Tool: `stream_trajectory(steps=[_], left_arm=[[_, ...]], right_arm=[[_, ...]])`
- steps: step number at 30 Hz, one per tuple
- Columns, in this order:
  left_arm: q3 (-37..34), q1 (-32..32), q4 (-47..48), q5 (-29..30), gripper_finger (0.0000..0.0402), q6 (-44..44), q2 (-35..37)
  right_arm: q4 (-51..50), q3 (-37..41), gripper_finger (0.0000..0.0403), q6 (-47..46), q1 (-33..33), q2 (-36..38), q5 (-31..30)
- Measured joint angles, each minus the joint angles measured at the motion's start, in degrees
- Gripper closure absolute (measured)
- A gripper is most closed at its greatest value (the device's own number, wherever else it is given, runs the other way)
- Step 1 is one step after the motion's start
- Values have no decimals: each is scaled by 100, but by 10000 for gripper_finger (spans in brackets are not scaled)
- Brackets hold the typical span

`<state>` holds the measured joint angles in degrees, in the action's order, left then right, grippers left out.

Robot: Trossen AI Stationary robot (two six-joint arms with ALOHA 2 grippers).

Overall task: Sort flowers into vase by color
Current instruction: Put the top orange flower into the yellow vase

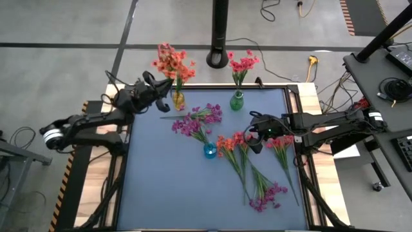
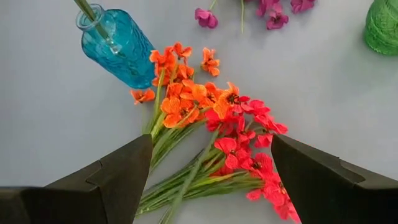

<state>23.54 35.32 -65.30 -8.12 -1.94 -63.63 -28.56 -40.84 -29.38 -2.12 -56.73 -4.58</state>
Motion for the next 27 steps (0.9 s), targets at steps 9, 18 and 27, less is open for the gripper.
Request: stream_trajectory(steps=[9, 18, 27], left_arm=[[-497, 359, -2249, -16, 401, -275, -1206], [-261, 640, -2462, -3, 401, -312, -2076], [-173, 972, -2477, -387, 401, -371, -2346]], right_arm=[[70, 0, 83, 15, 1, 0, -2], [149, 7, 83, 6, 1, 0, -5], [296, 7, 83, 6, 1, 0, -4]])
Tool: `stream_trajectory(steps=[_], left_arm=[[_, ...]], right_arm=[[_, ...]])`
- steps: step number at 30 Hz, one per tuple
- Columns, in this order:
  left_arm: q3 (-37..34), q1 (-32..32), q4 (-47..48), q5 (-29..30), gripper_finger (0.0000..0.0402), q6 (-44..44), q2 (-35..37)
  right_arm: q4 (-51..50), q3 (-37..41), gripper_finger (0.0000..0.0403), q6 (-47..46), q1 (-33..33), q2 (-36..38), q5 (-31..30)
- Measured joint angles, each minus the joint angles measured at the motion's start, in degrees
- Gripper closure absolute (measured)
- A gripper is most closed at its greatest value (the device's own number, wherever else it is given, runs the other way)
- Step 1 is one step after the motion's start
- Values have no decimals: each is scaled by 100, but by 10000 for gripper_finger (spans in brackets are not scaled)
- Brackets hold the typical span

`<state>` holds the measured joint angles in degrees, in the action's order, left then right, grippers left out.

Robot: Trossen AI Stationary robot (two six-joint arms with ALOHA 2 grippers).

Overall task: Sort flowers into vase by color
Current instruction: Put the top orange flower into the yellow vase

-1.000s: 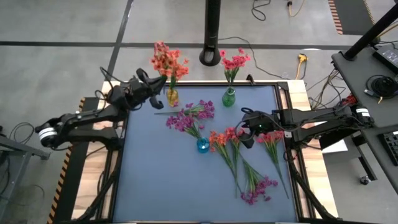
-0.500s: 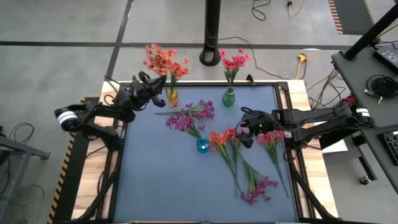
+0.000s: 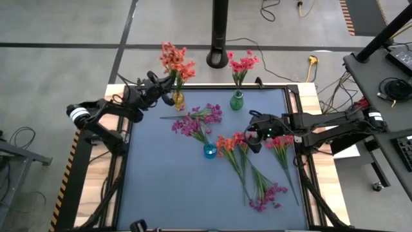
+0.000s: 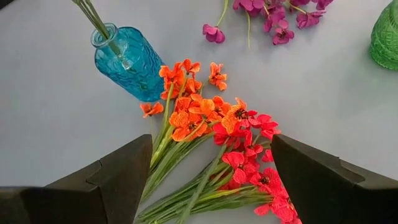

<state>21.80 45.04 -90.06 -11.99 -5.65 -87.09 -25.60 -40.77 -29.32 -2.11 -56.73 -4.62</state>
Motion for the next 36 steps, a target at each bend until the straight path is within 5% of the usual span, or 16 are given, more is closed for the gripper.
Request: stream_trajectory(steps=[36], left_arm=[[461, 345, 9, -374, 401, 15, -918]], right_arm=[[106, 0, 83, -24, -2, 0, 0]])
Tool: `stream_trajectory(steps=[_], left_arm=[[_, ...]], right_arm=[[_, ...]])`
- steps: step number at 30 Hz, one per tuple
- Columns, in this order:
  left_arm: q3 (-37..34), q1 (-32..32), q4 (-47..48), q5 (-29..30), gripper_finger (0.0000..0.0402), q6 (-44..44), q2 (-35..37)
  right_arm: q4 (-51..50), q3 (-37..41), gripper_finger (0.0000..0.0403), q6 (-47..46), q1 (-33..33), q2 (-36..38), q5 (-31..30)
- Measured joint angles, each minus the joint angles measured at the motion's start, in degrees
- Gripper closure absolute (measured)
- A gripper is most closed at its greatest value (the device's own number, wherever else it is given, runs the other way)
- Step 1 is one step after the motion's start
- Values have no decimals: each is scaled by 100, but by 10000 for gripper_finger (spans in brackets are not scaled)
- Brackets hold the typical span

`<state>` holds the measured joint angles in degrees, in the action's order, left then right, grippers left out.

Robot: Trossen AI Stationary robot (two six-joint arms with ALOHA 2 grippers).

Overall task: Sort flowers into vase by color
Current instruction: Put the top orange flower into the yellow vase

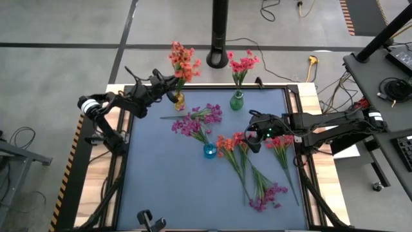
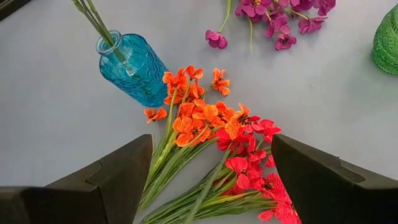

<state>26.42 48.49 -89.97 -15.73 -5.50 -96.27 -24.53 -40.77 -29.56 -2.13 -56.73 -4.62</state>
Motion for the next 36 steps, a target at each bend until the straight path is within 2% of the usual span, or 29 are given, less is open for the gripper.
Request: stream_trajectory(steps=[14, 30, 36], left_arm=[[-214, 0, -2, 7, 399, 0, 31], [-251, 0, -2, 11, 330, -17, 33], [-360, 0, -2, 11, 283, -17, 37]], right_arm=[[0, 0, 83, 17, 0, 0, 0], [0, 0, 83, 20, 0, 0, 0], [0, 0, 83, 57, 0, 0, 0]])
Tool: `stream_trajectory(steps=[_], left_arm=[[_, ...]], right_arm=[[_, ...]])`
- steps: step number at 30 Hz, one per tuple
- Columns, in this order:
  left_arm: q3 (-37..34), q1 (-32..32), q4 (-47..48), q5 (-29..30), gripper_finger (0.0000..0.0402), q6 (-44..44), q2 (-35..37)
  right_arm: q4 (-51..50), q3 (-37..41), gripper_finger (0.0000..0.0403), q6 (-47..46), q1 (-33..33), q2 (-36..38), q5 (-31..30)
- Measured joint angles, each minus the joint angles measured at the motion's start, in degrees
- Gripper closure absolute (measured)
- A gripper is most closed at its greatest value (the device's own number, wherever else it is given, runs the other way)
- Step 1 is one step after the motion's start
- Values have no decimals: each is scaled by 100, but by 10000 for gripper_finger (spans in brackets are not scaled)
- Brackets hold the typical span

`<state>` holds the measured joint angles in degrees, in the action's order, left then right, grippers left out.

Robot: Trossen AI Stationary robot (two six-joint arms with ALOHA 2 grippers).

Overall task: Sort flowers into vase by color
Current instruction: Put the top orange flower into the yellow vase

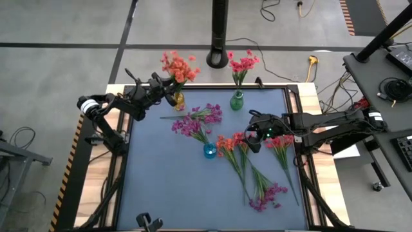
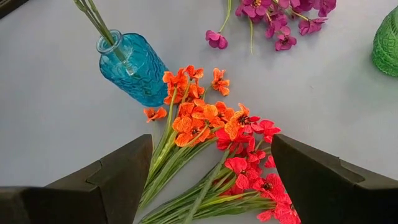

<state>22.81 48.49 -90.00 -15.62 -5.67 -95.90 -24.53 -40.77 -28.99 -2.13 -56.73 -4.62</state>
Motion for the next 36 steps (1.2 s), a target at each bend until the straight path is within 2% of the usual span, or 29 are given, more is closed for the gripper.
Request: stream_trajectory(steps=[8, 15, 20, 26, 36], left_arm=[[-292, 0, 0, 0, 205, 180, 109], [-547, 0, 2, 10, 159, 246, 168], [-665, 0, 4, 31, 140, 365, 171], [-907, -4, 5, 511, 124, 466, 208], [-1278, 0, 2, 522, 113, 478, 234]], right_arm=[[0, 0, 83, 13, 0, 0, 0], [0, 0, 83, 50, 0, 0, 2], [1, -2, 83, 50, 0, 0, 2], [0, -2, 83, 50, 0, 0, 2], [-2, -2, 83, 69, 0, 0, 2]])
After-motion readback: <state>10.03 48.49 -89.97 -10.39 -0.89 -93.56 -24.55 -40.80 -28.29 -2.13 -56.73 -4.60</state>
